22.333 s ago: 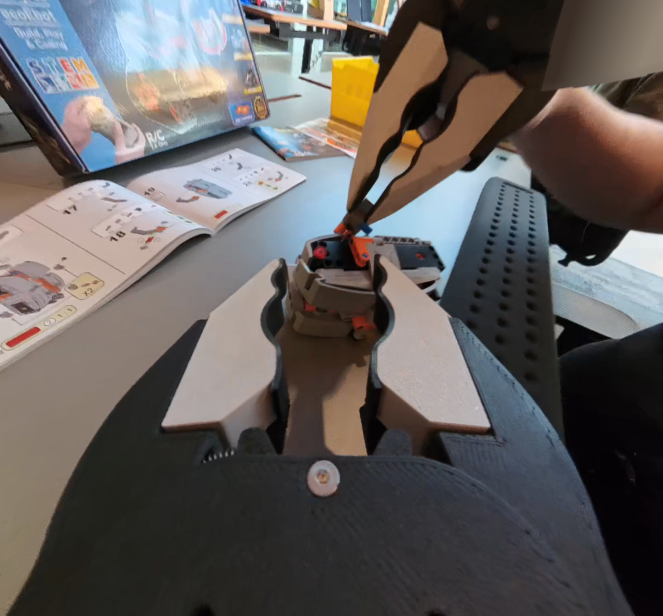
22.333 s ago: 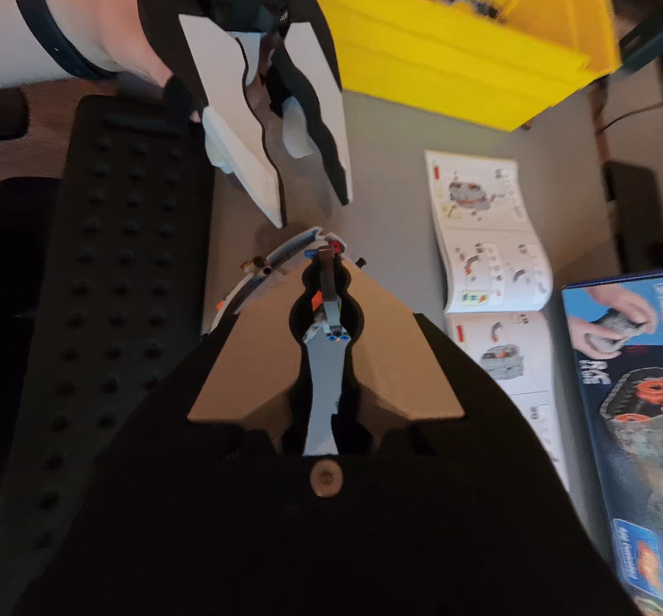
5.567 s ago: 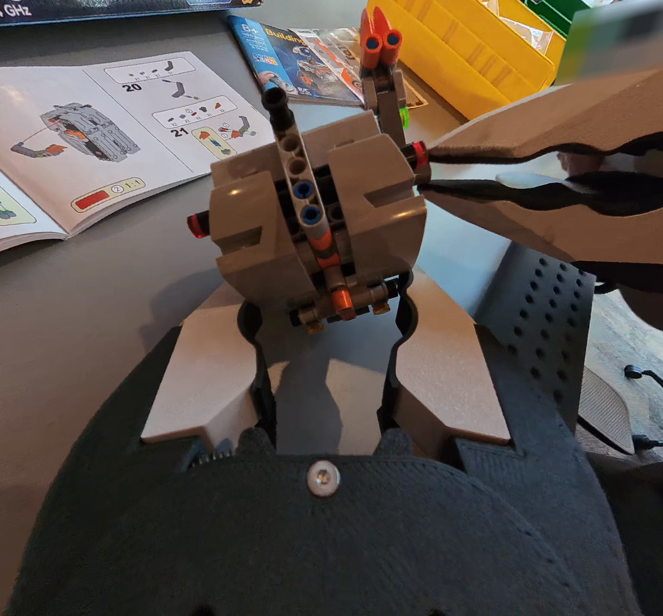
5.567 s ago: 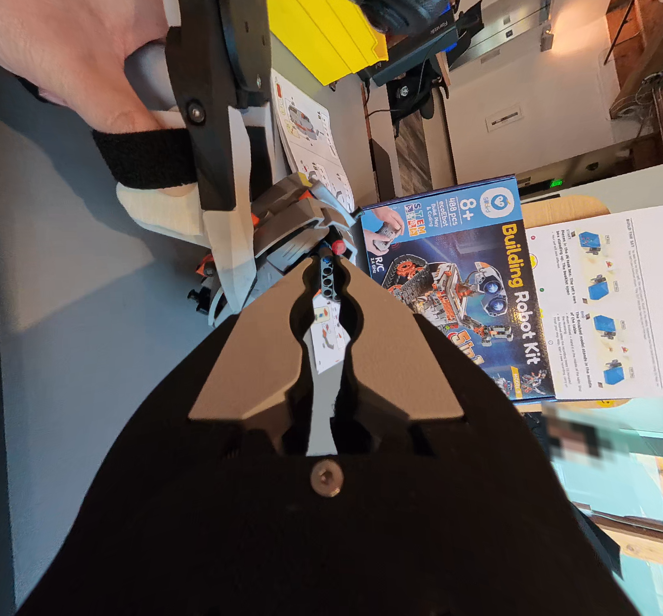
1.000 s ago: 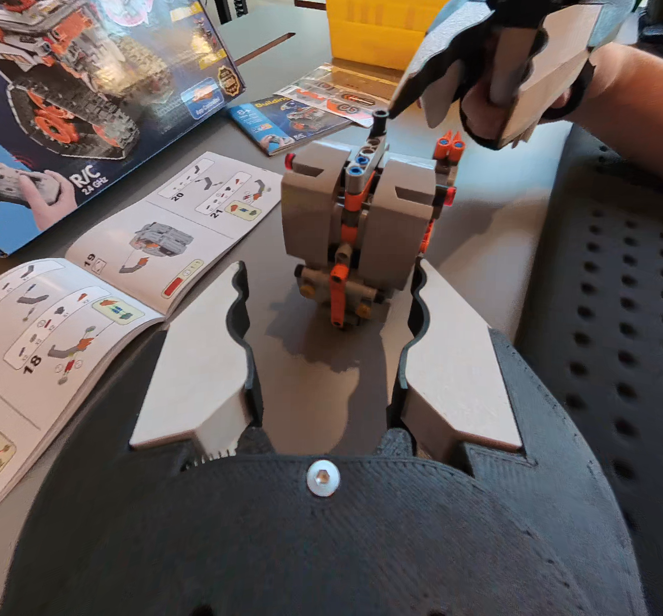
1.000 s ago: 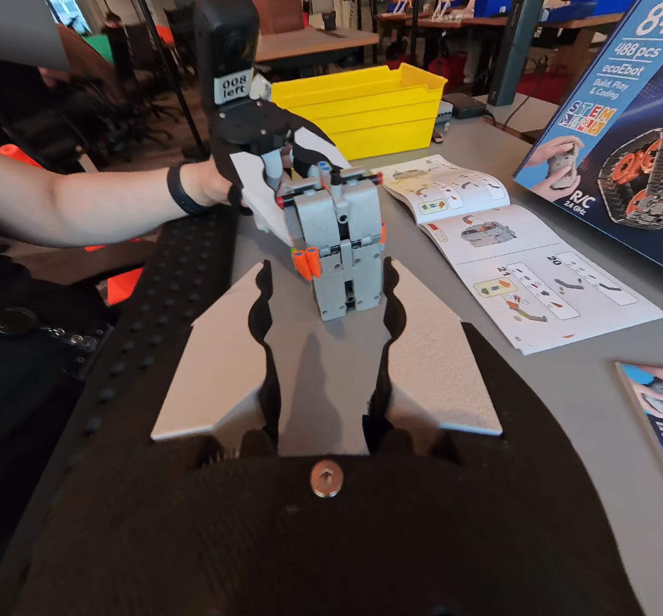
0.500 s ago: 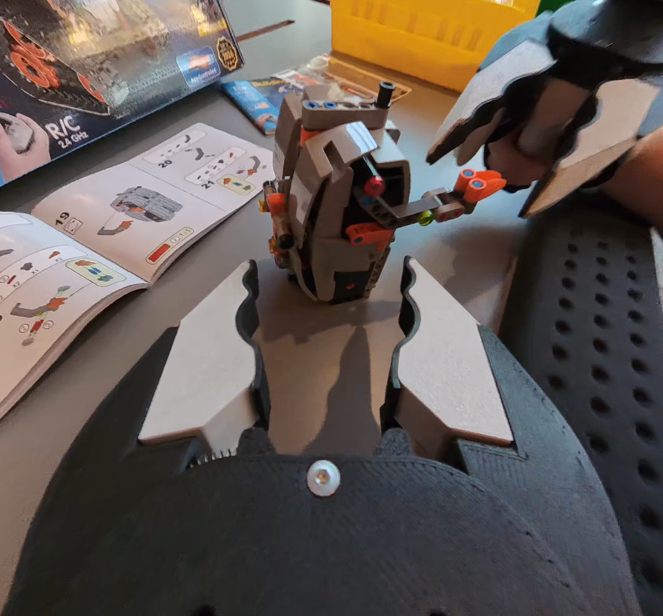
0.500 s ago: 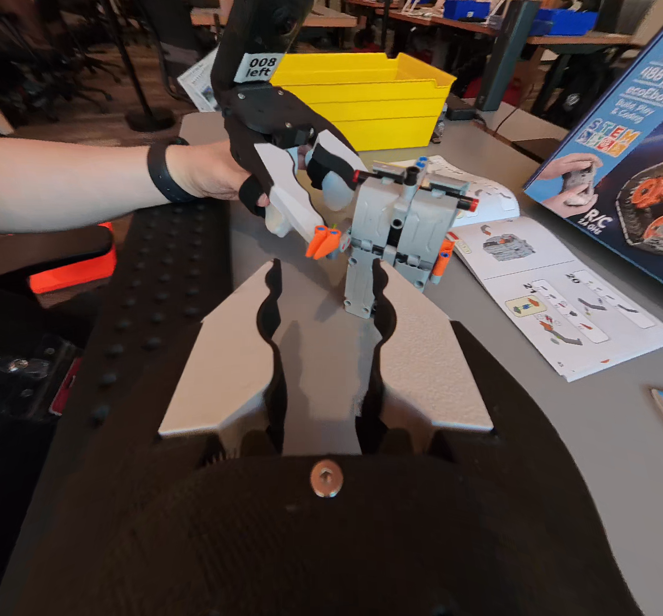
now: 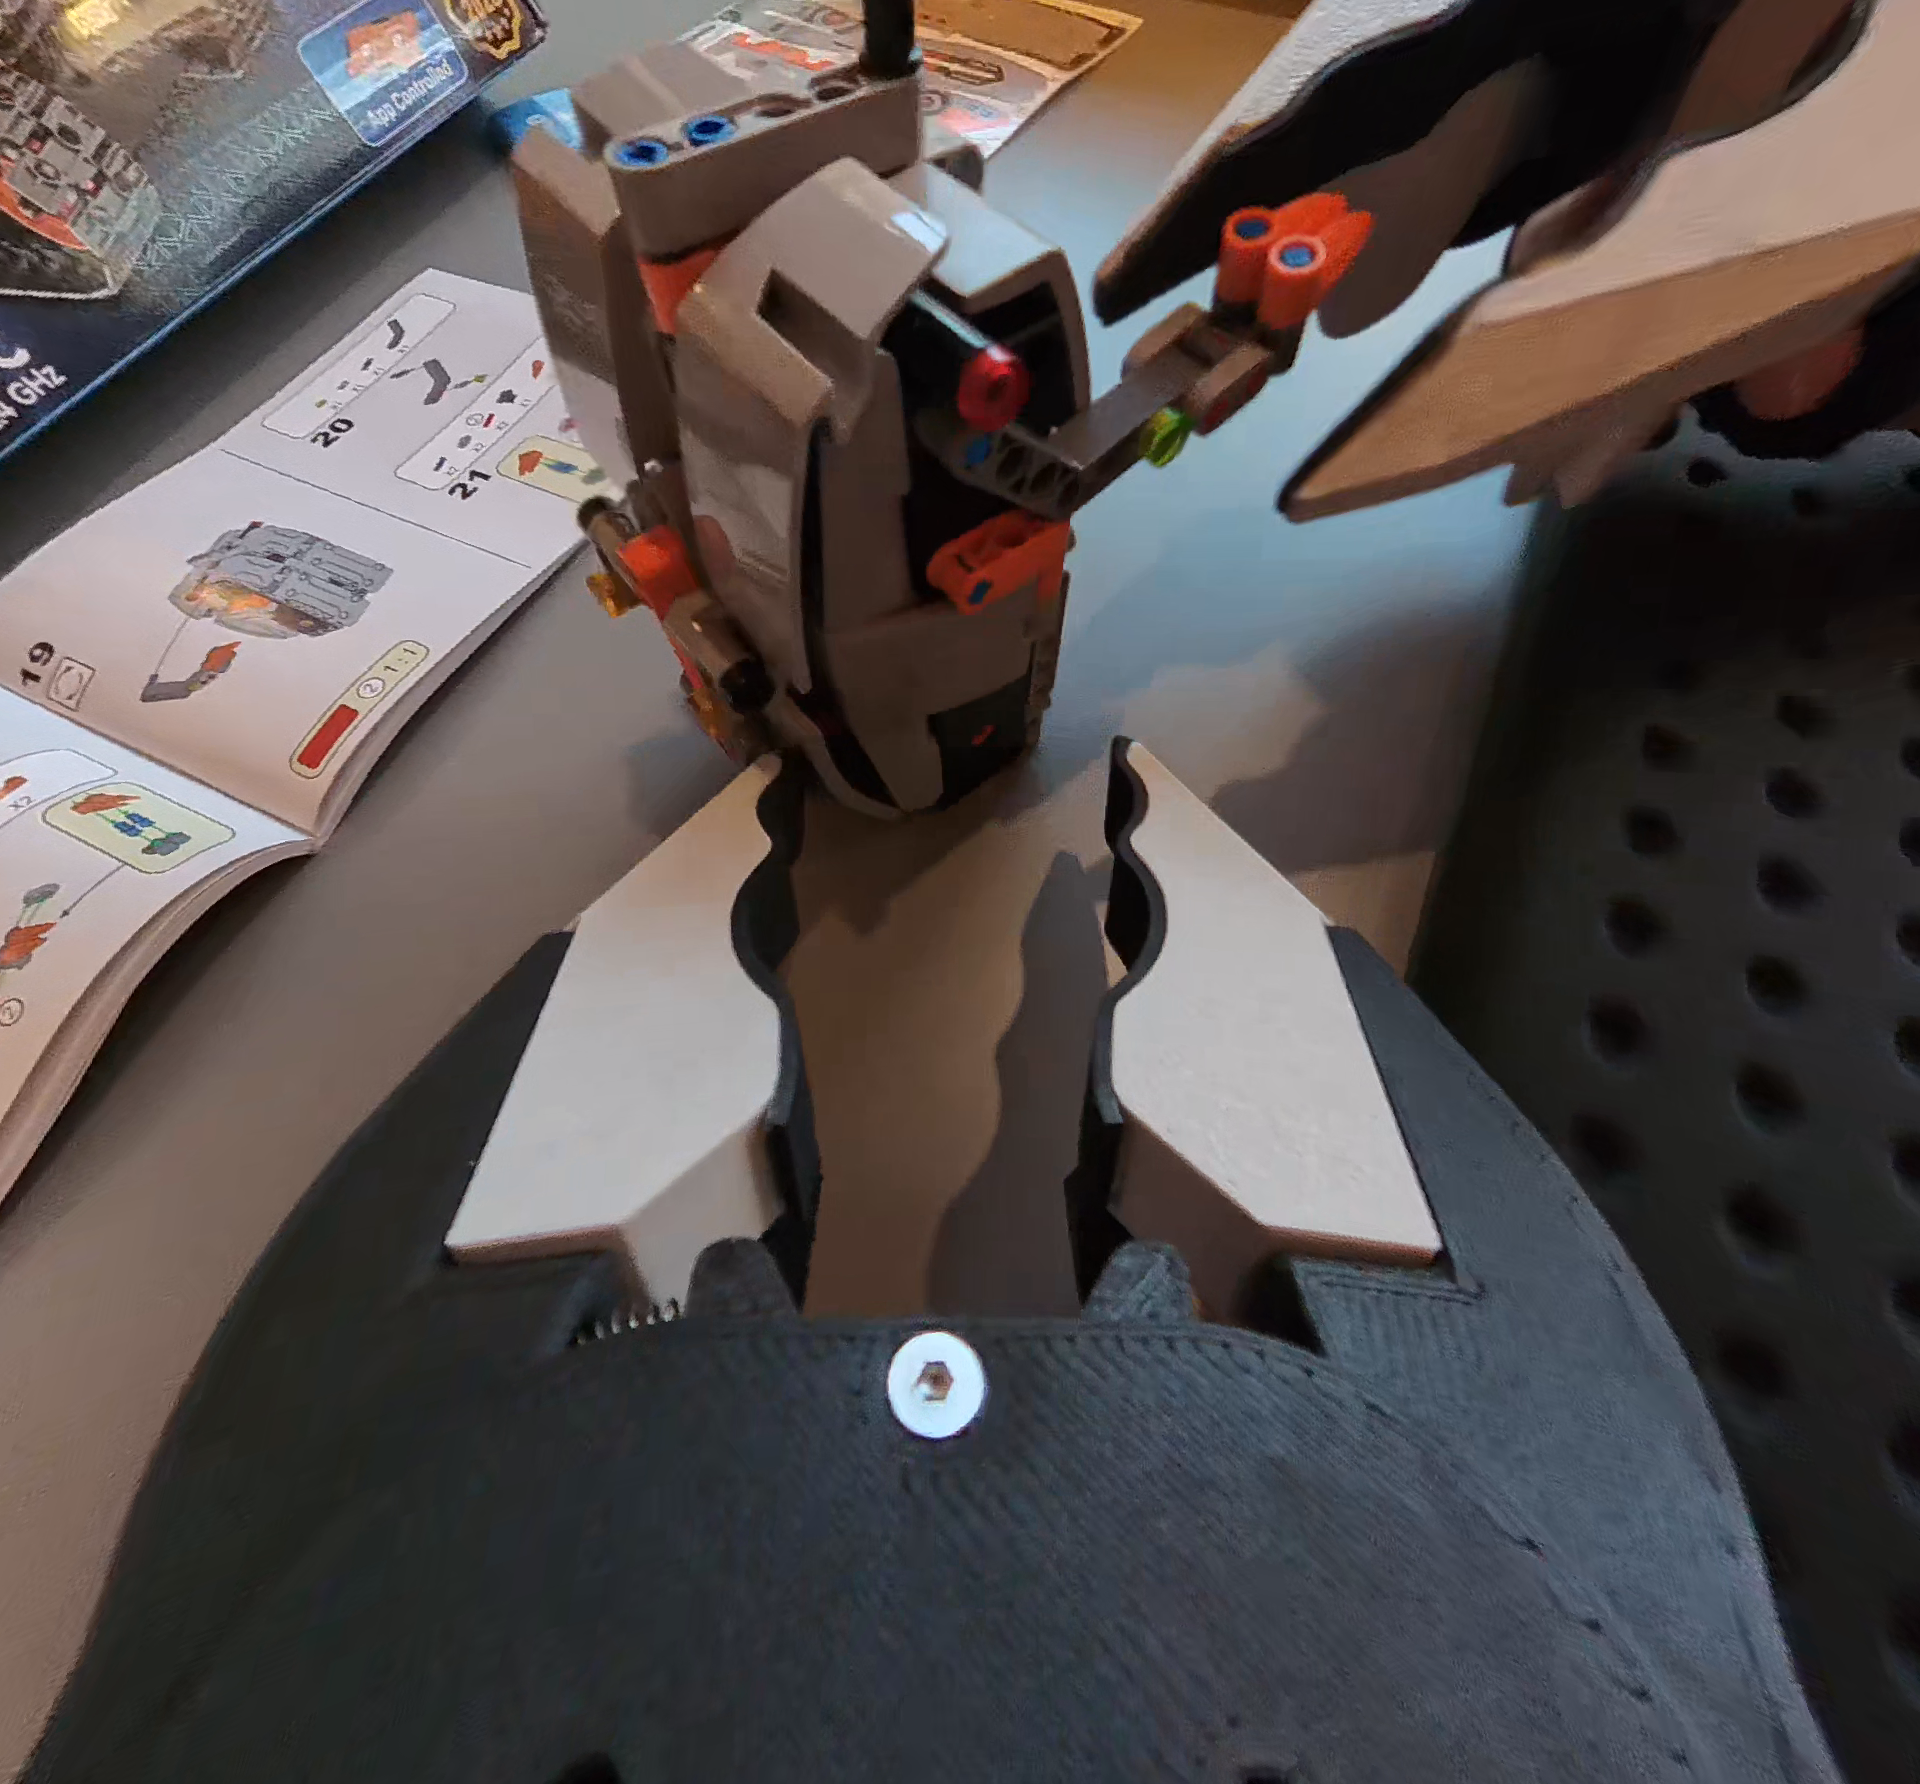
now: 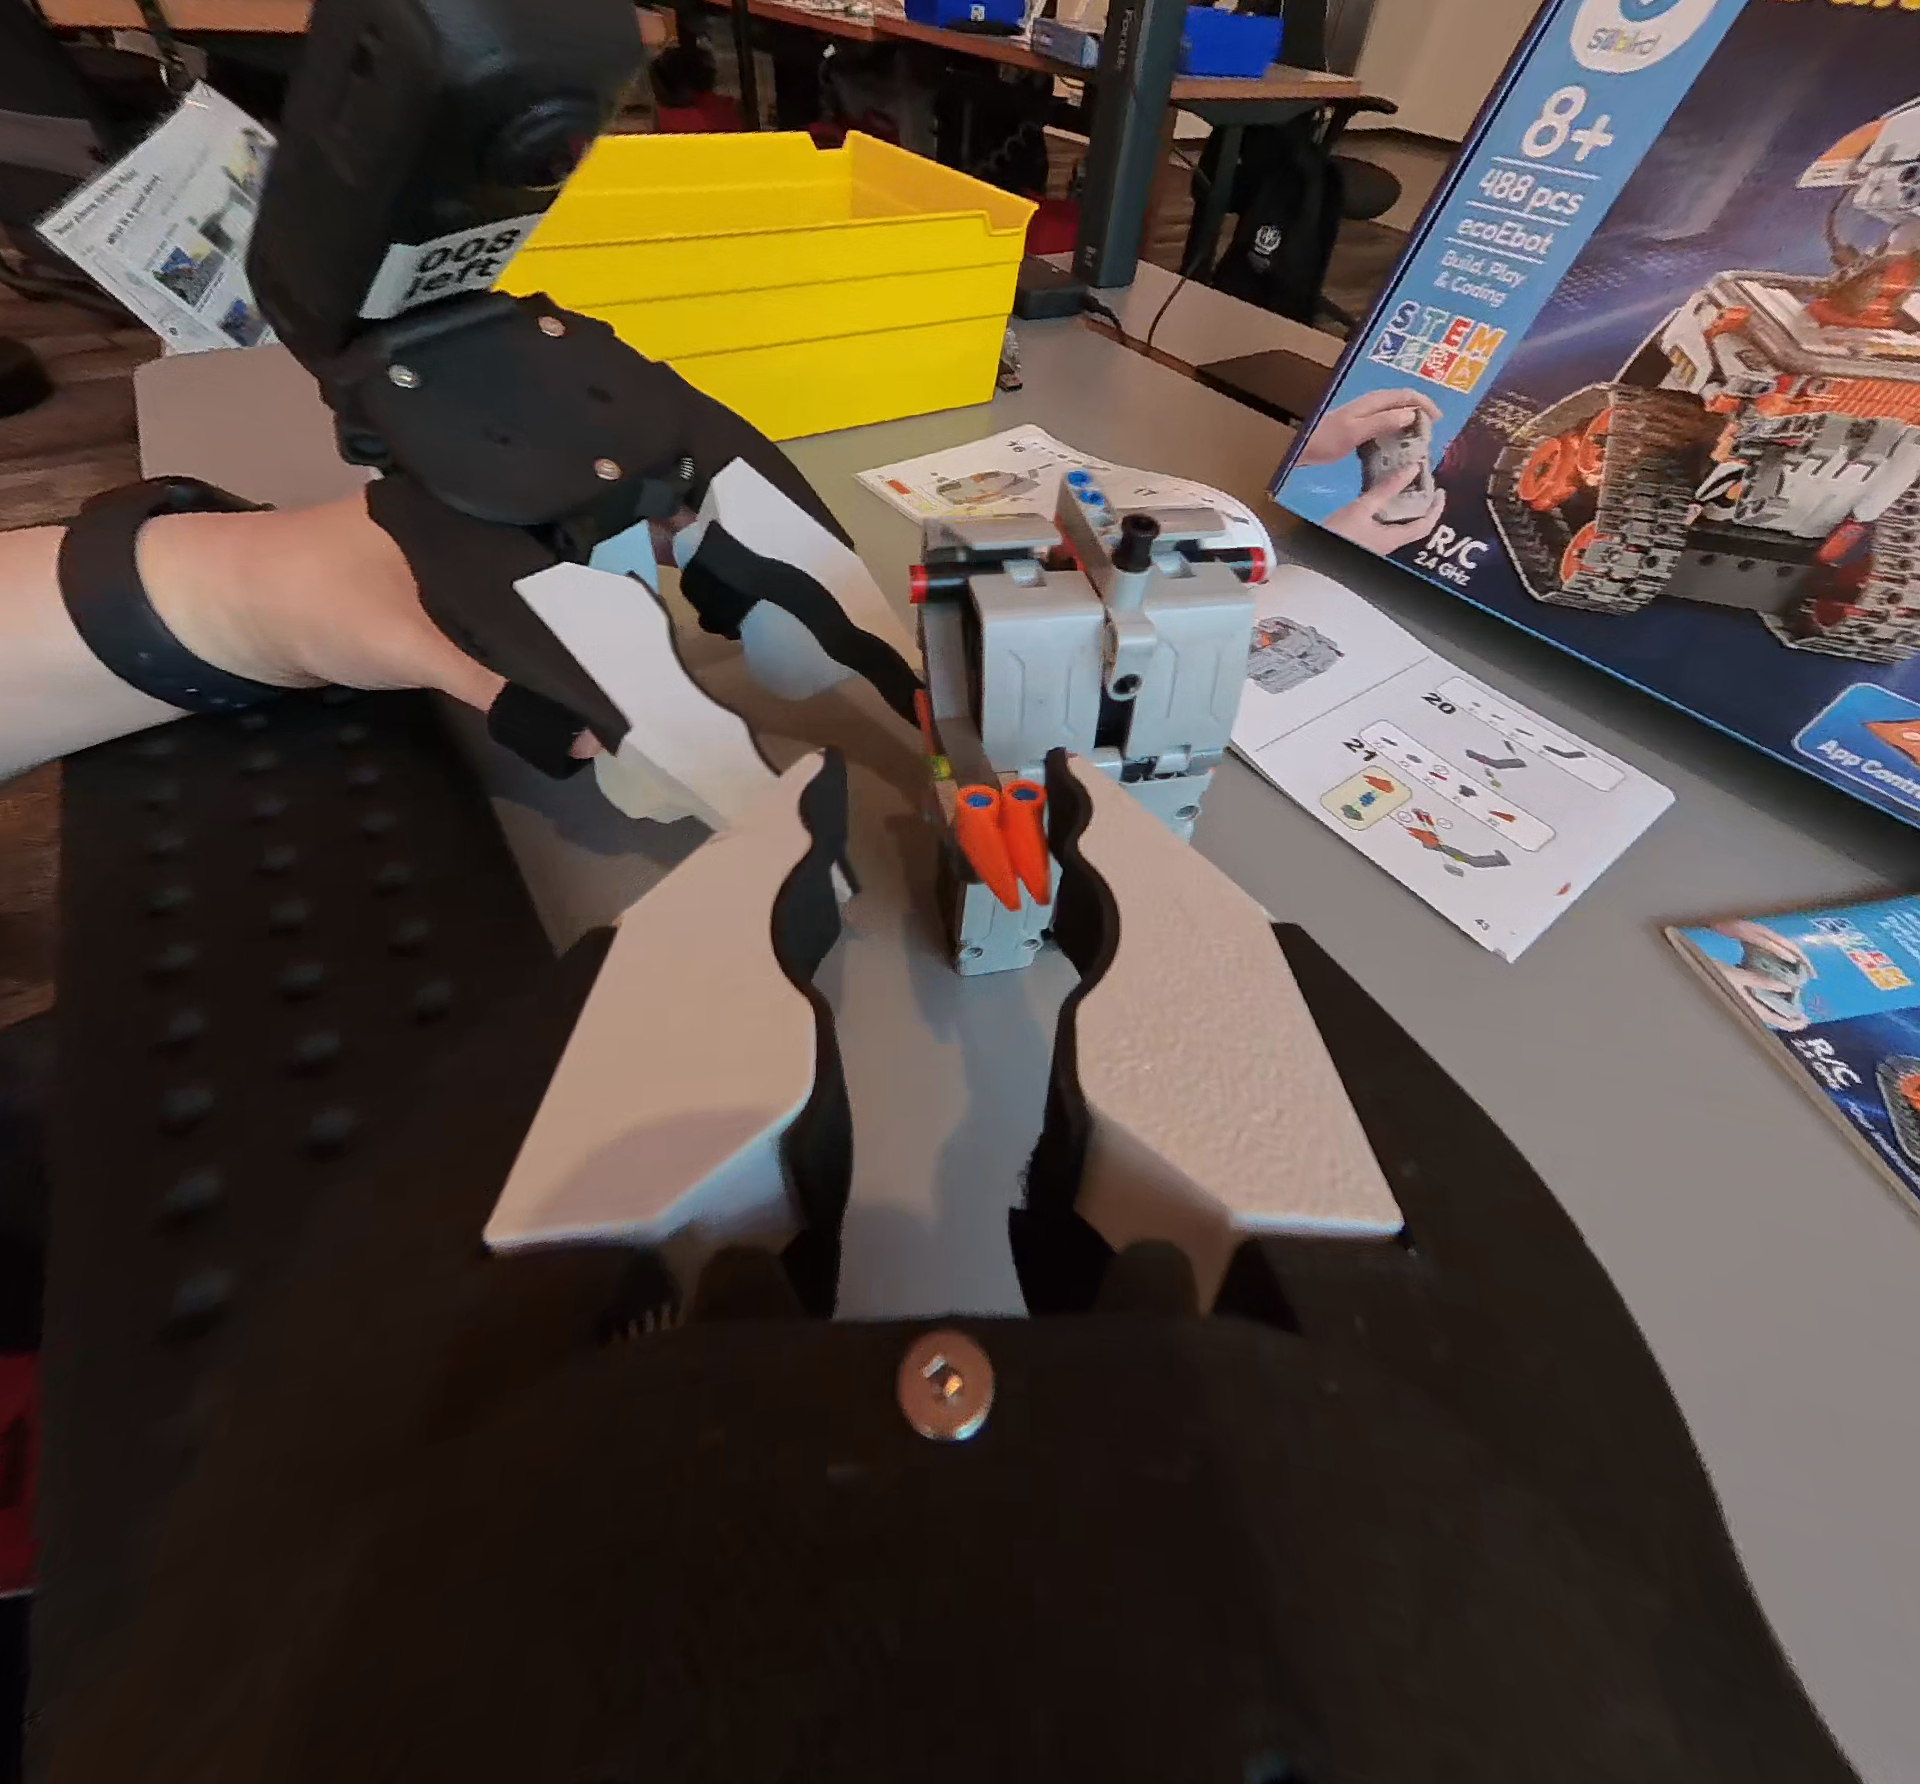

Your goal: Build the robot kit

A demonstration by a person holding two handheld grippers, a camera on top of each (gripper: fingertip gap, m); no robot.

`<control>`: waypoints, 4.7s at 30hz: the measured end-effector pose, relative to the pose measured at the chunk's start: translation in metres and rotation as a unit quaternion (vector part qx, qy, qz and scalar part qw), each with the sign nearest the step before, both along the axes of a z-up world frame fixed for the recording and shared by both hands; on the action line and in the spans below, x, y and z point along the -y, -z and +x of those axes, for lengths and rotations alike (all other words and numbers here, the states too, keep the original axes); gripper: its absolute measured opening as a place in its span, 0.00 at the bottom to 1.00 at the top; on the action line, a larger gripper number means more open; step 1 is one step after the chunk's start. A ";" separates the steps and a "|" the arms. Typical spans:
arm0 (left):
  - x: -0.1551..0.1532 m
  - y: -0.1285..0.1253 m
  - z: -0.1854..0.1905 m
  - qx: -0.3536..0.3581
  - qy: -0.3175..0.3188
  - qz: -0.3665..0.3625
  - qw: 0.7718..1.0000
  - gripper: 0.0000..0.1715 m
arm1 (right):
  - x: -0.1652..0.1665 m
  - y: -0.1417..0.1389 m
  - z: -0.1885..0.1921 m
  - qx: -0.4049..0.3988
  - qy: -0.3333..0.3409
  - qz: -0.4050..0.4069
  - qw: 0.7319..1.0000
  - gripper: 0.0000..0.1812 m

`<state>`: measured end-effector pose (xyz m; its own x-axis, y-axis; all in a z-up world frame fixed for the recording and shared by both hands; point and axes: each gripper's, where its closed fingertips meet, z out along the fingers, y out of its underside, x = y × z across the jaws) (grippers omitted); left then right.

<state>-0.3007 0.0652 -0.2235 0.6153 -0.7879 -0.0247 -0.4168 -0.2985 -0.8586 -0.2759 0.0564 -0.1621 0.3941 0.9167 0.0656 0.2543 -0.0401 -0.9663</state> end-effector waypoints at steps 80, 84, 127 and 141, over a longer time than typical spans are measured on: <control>-0.003 -0.097 -0.079 0.298 -0.143 0.092 0.939 0.41 | -0.049 0.034 -0.022 -0.003 -0.167 -0.097 0.981 0.42; 0.006 -0.092 -0.059 0.304 -0.086 0.053 0.947 0.41 | -0.058 0.032 -0.020 -0.012 -0.148 -0.096 0.984 0.42; 0.063 -0.033 -0.154 0.079 -0.369 0.020 0.926 0.61 | -0.142 0.011 0.014 0.066 0.070 0.129 0.987 0.32; 0.012 -0.010 -0.155 0.031 -0.434 -0.031 0.900 0.64 | -0.164 -0.005 0.049 0.012 0.019 0.200 0.980 0.24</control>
